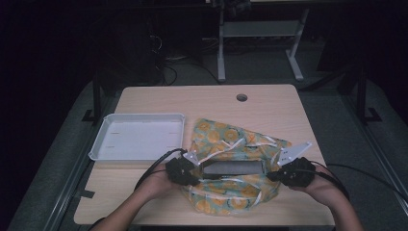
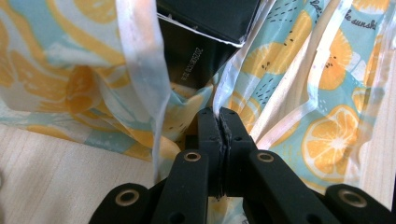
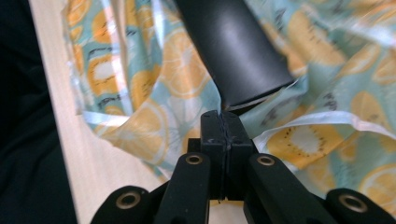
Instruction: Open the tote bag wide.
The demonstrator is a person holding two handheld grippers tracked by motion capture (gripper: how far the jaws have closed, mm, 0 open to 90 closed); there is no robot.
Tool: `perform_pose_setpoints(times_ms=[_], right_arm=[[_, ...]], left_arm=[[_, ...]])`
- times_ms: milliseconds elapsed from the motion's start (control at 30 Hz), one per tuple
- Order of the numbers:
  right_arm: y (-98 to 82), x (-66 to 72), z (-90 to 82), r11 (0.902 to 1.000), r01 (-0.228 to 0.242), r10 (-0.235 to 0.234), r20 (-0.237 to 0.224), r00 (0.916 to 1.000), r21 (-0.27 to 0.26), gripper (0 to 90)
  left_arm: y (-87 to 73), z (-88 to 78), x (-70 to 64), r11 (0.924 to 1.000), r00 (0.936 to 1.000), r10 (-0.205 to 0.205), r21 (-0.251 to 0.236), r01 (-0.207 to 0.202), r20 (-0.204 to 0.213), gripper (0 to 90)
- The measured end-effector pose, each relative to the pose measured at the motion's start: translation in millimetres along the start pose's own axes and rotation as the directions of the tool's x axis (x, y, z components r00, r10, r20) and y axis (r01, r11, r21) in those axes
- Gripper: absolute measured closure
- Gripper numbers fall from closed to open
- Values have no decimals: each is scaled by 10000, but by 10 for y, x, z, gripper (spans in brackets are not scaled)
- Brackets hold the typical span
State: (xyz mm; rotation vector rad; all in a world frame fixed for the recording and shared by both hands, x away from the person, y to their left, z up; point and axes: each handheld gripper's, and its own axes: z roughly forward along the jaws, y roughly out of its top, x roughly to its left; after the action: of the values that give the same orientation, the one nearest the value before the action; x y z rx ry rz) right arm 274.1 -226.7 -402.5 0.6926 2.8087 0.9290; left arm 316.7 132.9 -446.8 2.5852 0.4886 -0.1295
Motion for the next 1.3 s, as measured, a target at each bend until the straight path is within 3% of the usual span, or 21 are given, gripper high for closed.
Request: perform_pose_setpoints(times_ms=[233,367,500,700,1033,1200,1300], right_arm=[[-154,50,143,9989,-50,71,-462,9989,471,889],[-203,-4,256,9962,-19,52,-379,9993,872,890],[-255,-56,307,9945,-344,392,-474,9981,986,892],[-267,-33,390,9897,-469,539,-487,9974,1355,894],[-251,-21,378,9906,-474,536,-450,9975,1284,839],[-206,-5,281,9955,-558,587,-373,9976,763,770],[-186,12,211,9967,-652,669,-332,9972,486,724]], left_arm=[[3,2,-5,10000,10000,-2,33,2,-45,885],[4,1,0,10000,10000,24,48,-24,-15,885],[6,1,1,10000,10000,39,61,-39,2,885],[7,1,-2,10000,10000,63,73,-63,-4,884],[27,-4,-75,9996,9993,281,89,-284,256,818],[63,-147,-122,9979,9974,627,-199,-620,353,750],[74,-265,-156,9969,9973,618,-515,-597,391,712]])
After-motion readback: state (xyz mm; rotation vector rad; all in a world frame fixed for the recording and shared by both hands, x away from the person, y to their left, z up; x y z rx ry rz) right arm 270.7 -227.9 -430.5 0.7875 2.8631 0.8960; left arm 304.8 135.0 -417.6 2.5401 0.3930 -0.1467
